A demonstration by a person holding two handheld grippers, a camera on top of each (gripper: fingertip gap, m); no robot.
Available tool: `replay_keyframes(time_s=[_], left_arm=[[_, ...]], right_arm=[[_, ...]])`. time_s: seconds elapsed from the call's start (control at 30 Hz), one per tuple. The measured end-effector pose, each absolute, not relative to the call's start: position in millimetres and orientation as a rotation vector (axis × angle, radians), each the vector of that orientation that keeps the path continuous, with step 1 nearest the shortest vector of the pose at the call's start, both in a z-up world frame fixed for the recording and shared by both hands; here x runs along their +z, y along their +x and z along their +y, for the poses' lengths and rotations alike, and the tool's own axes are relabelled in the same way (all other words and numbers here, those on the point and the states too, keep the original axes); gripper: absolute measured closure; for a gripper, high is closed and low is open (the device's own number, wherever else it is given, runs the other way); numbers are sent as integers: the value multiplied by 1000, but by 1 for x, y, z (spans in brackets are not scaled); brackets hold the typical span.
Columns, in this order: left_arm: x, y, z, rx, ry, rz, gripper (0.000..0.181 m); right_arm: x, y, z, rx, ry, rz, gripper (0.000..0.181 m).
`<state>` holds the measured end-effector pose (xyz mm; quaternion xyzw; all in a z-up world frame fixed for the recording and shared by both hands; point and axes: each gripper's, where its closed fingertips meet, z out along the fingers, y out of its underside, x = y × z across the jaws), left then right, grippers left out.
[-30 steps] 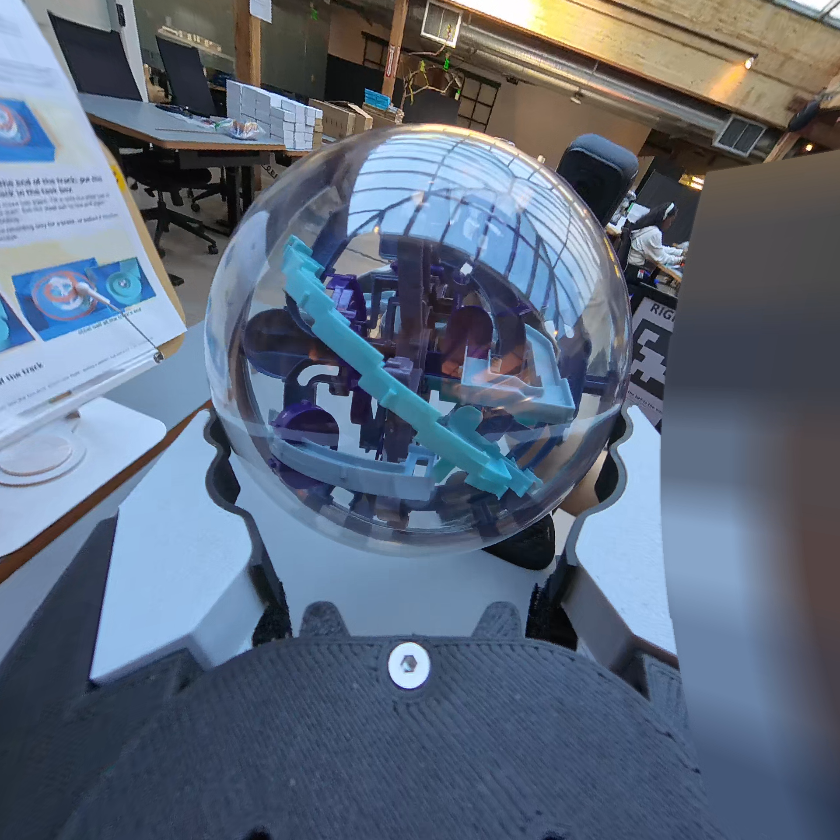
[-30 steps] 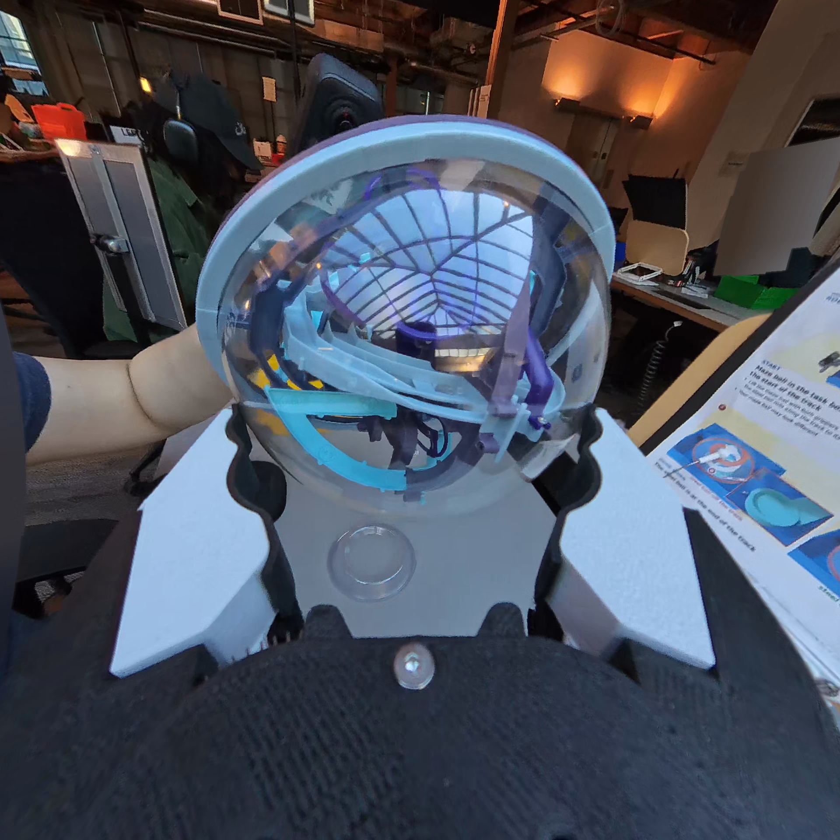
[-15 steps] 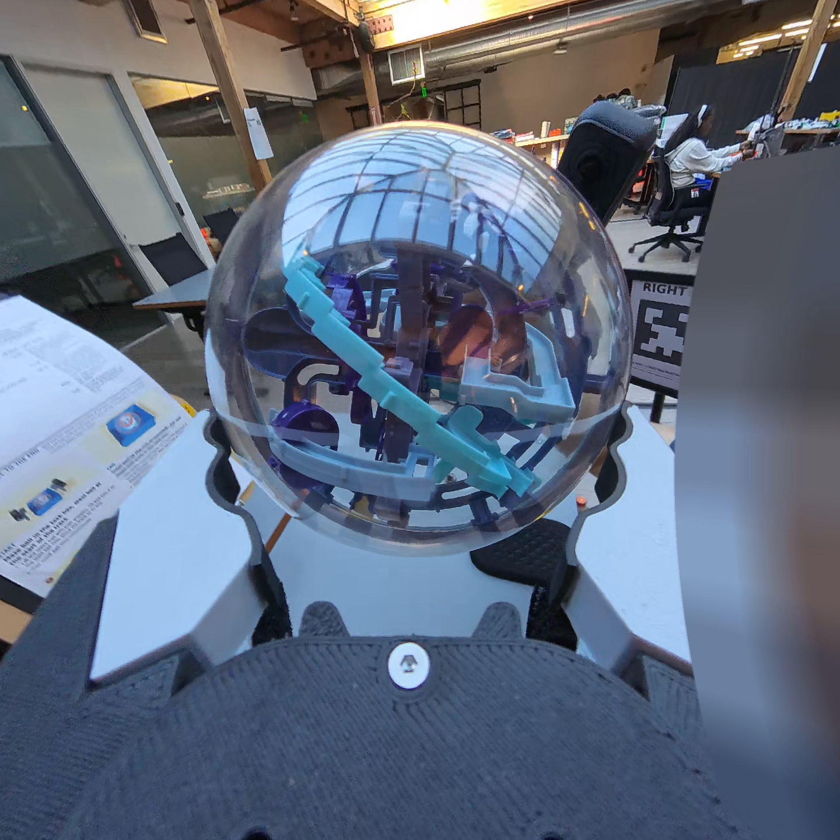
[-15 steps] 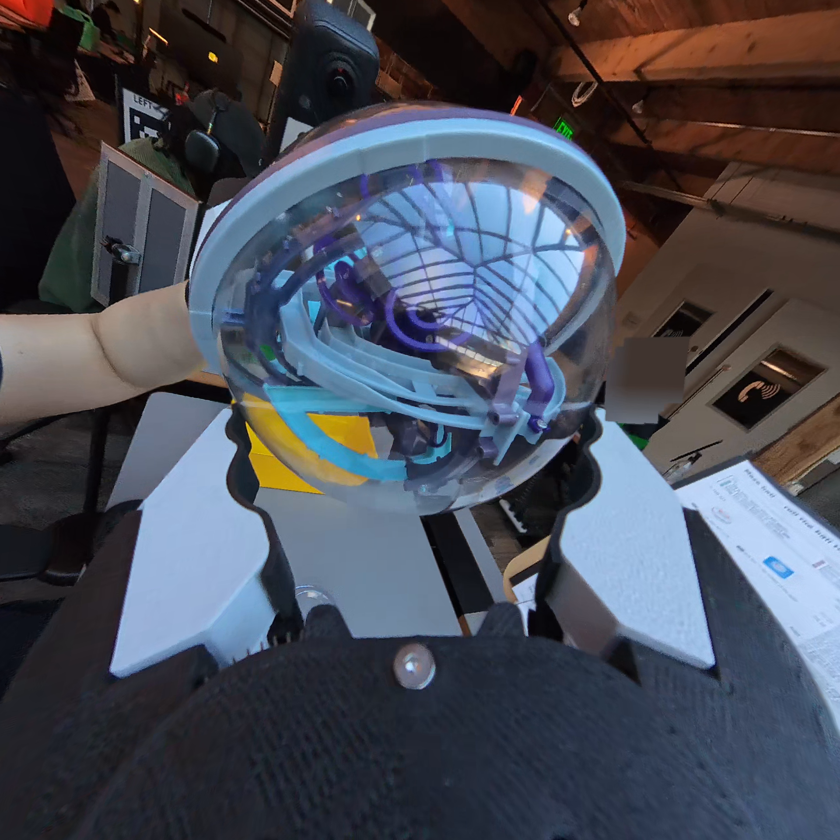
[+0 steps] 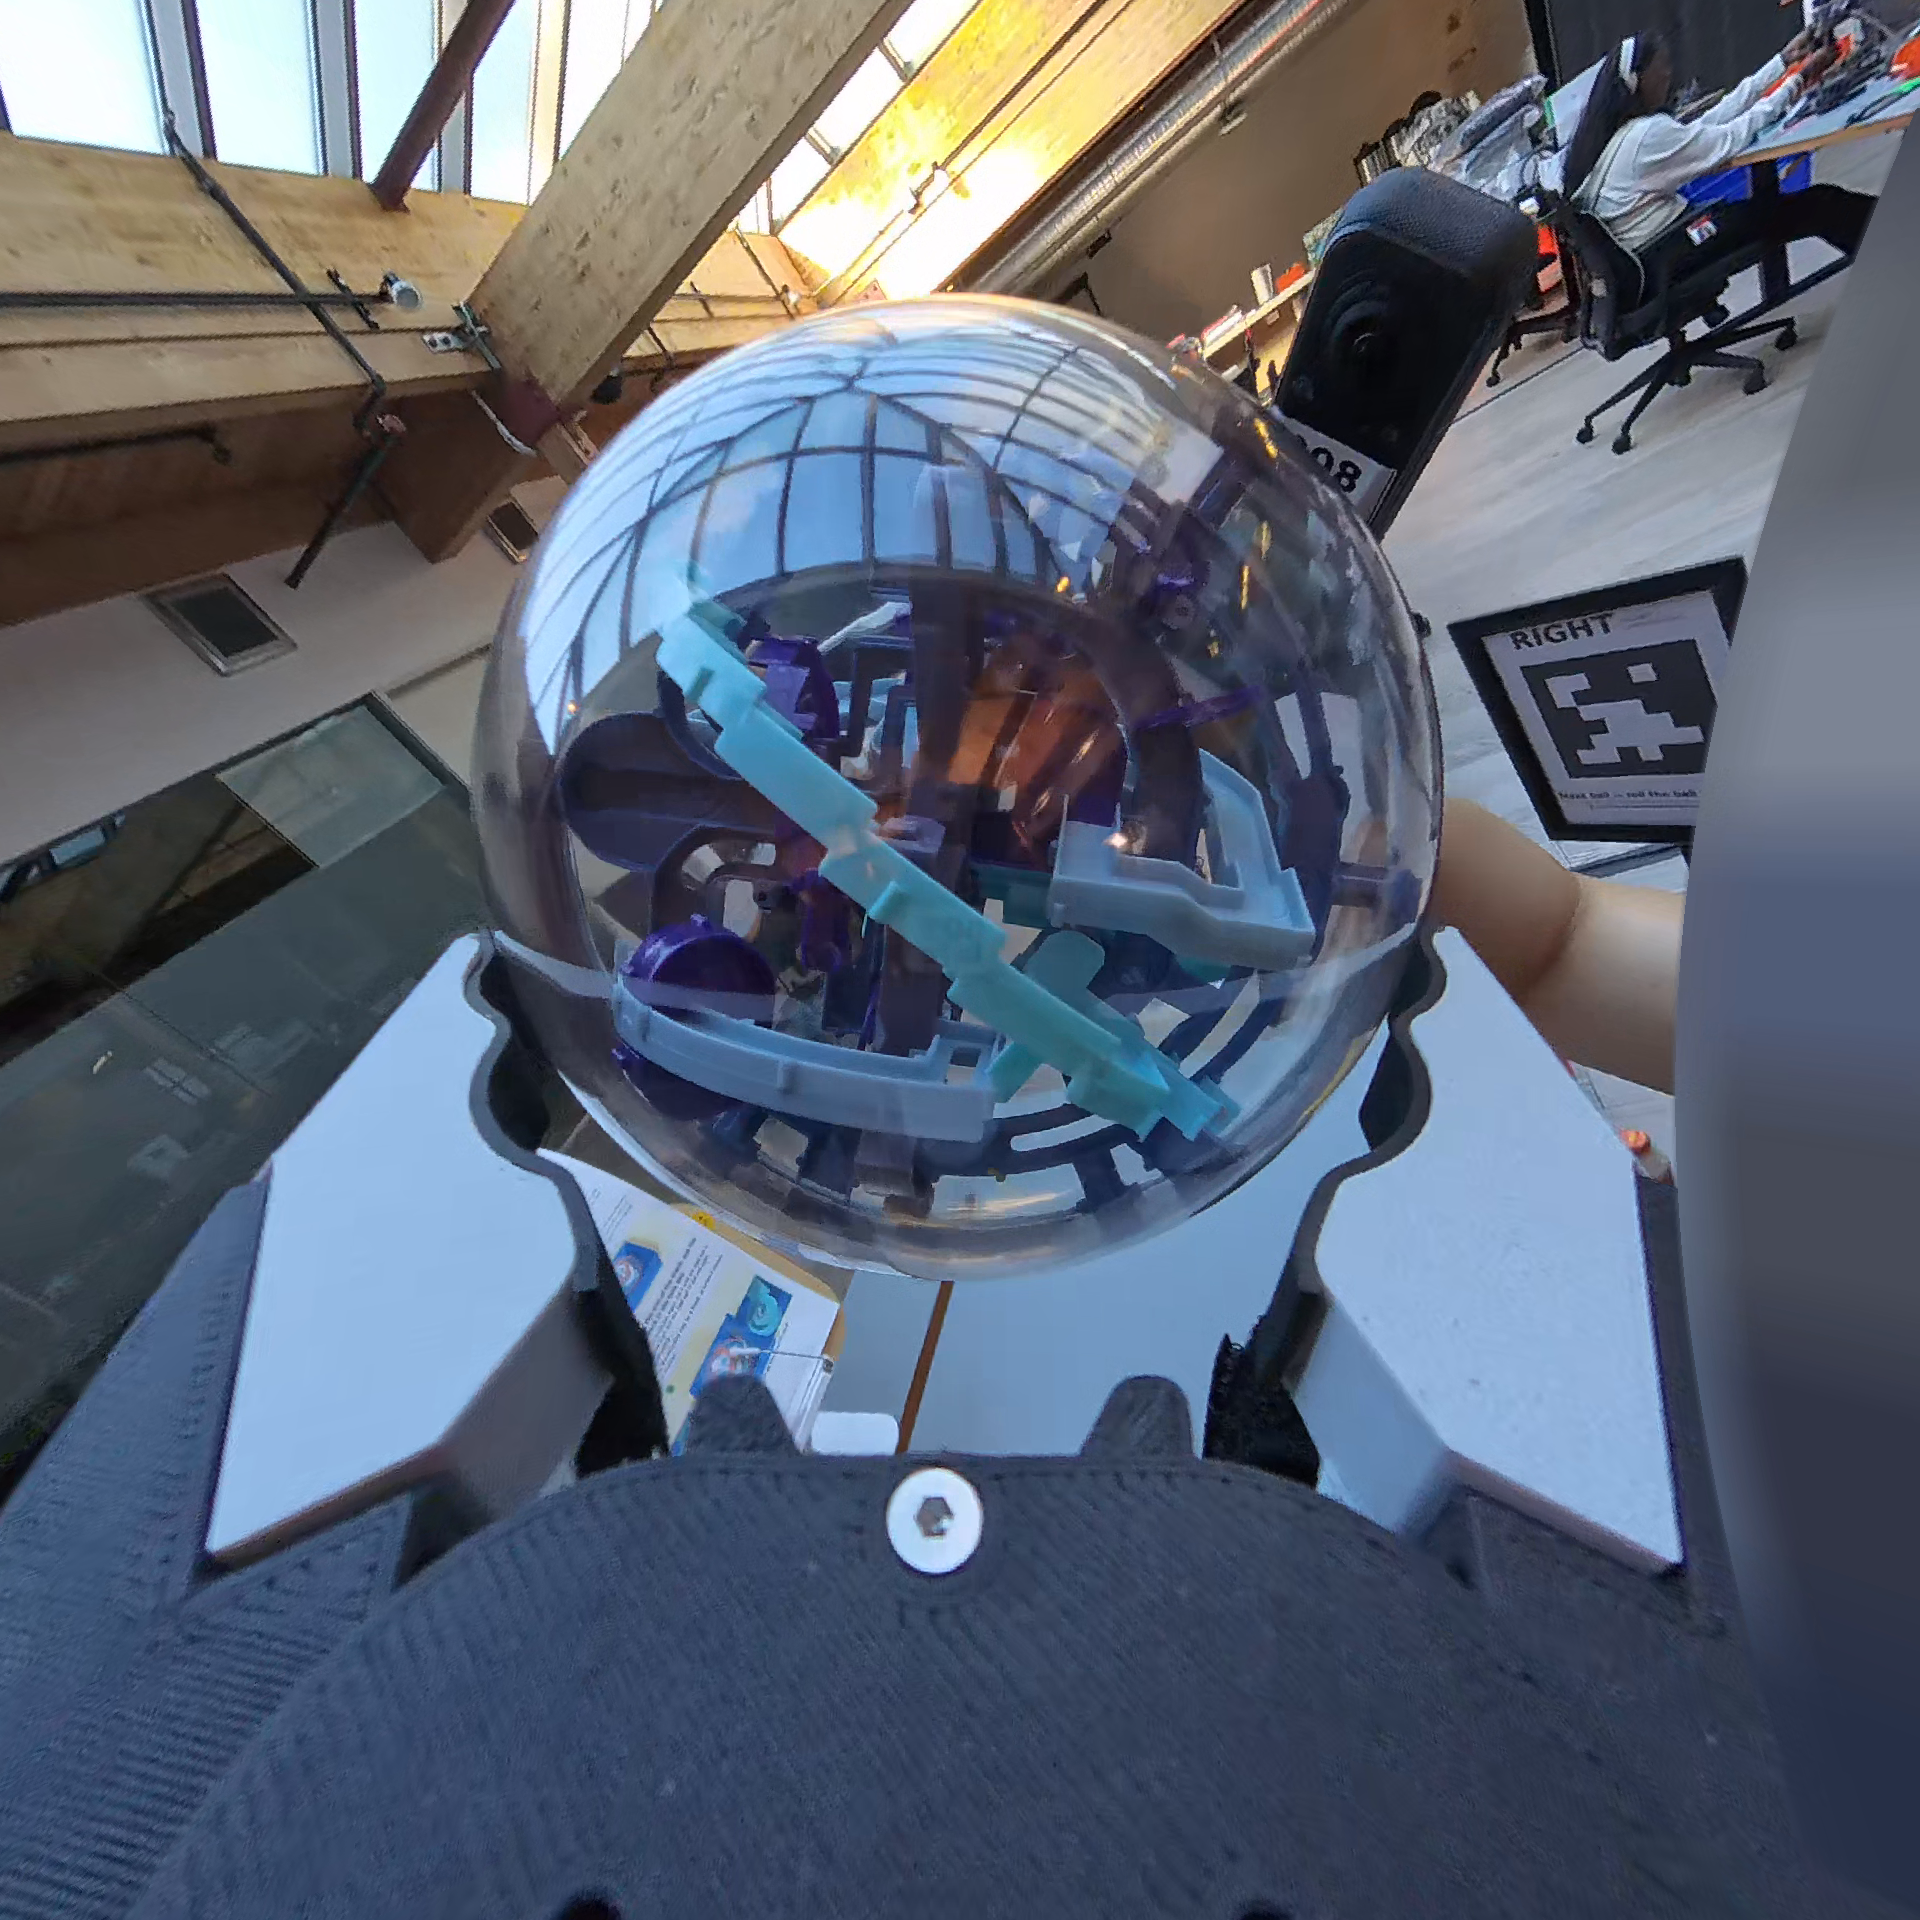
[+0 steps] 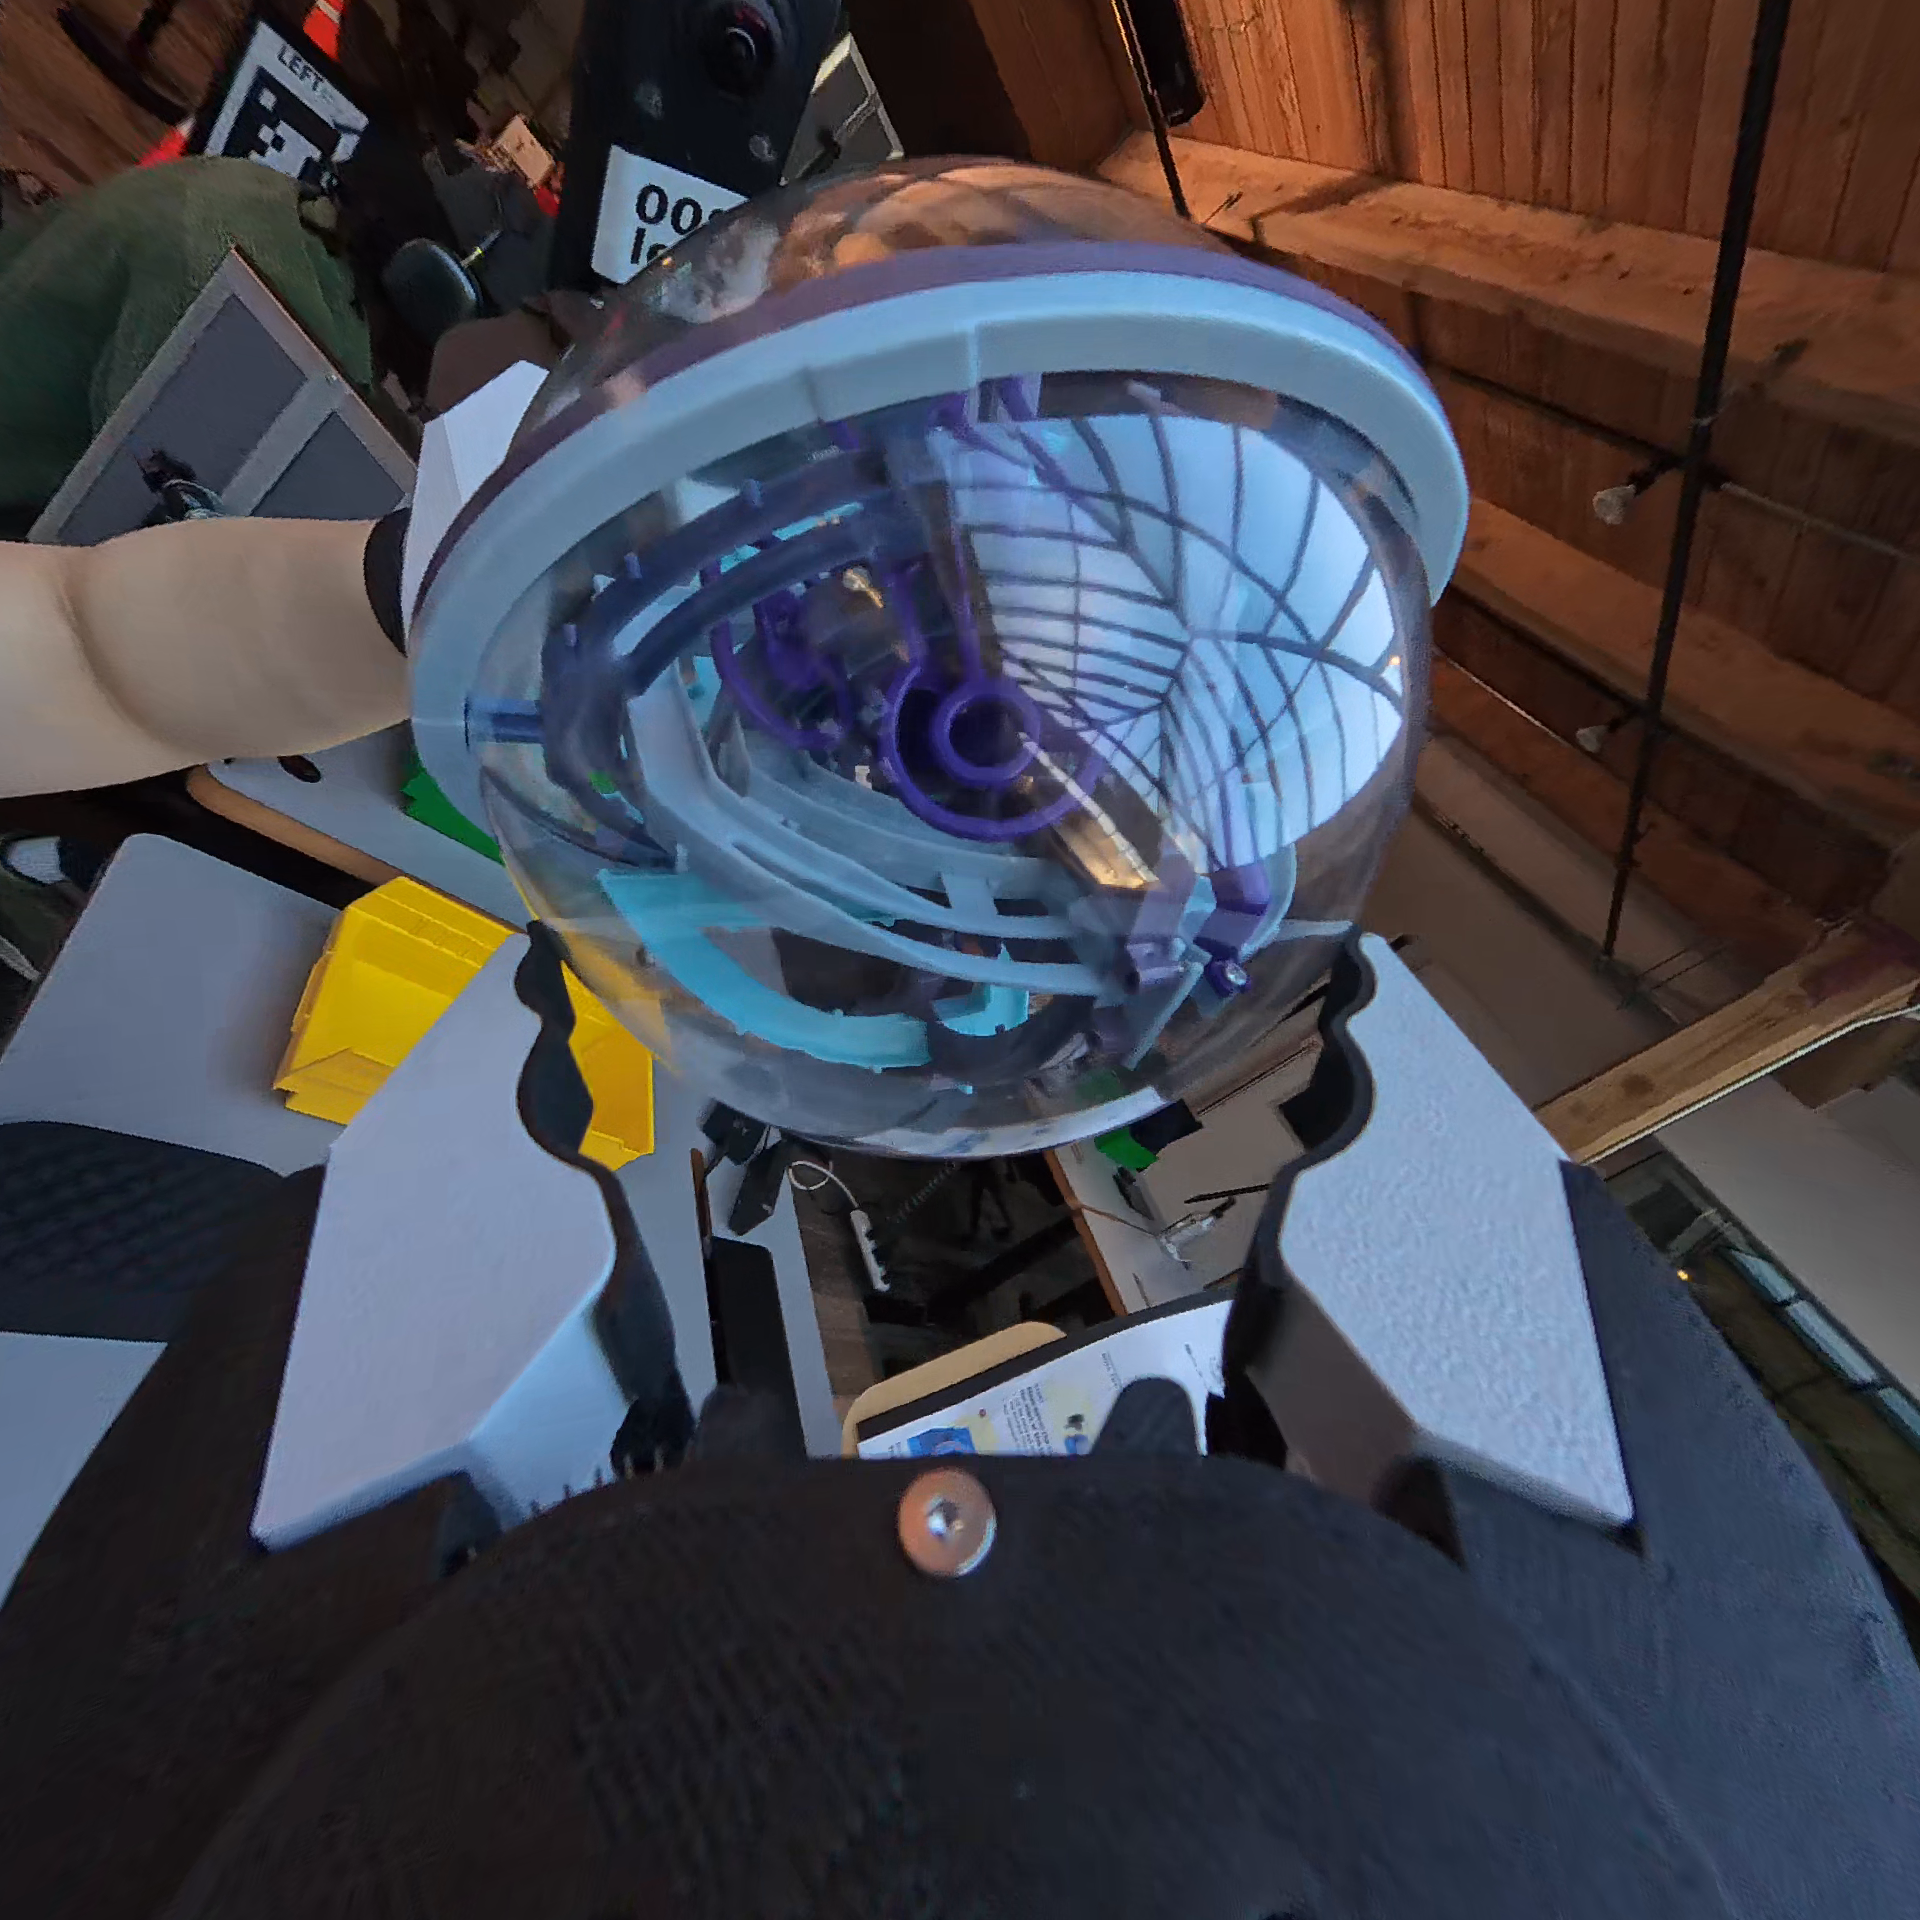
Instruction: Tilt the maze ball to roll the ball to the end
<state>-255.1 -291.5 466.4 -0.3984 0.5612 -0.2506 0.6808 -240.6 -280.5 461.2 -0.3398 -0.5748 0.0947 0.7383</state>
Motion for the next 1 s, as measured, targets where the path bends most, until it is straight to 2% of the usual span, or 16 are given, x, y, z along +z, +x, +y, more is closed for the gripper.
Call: replay_keyframes(time_s=[0.63,1.0], left_arm=[[521,-244,-413,-222,-834,1312,22],[524,-230,-439,-80,-863,1352,23]], right_arm=[[507,-239,-386,262,-549,-1164,38],[506,-232,-404,345,-510,-1101,38]])
